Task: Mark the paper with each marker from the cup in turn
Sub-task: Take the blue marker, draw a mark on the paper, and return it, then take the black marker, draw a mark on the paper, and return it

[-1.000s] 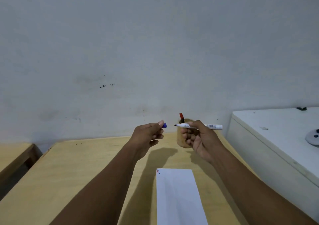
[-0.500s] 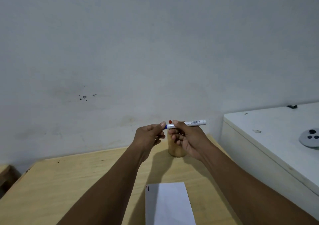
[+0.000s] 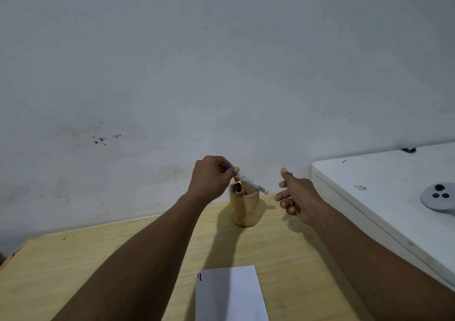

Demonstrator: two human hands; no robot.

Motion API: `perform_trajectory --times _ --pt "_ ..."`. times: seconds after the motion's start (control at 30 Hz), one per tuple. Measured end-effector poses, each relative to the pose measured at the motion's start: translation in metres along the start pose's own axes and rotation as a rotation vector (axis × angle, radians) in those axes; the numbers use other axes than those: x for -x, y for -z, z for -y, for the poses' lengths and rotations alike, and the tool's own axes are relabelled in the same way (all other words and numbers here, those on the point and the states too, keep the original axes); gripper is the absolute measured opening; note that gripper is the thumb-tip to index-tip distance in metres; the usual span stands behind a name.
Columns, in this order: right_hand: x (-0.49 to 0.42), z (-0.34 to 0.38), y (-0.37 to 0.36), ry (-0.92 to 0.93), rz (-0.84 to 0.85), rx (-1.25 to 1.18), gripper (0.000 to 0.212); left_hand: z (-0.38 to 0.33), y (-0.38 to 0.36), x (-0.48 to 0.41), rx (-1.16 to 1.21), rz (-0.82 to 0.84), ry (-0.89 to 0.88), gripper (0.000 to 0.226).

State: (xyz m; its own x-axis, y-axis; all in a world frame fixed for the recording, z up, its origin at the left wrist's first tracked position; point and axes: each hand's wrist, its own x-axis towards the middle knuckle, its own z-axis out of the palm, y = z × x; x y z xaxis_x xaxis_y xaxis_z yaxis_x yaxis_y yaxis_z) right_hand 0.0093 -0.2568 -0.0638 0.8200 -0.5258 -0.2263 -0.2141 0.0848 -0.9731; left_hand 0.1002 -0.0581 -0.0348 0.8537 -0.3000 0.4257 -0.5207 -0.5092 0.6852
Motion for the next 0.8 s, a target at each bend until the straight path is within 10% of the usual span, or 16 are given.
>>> perform_trajectory --times 0.8 --pt "0.010 -0.007 -0.017 0.013 0.099 0.107 0.035 0.009 -0.027 0.002 -0.178 0.121 0.017 0.016"
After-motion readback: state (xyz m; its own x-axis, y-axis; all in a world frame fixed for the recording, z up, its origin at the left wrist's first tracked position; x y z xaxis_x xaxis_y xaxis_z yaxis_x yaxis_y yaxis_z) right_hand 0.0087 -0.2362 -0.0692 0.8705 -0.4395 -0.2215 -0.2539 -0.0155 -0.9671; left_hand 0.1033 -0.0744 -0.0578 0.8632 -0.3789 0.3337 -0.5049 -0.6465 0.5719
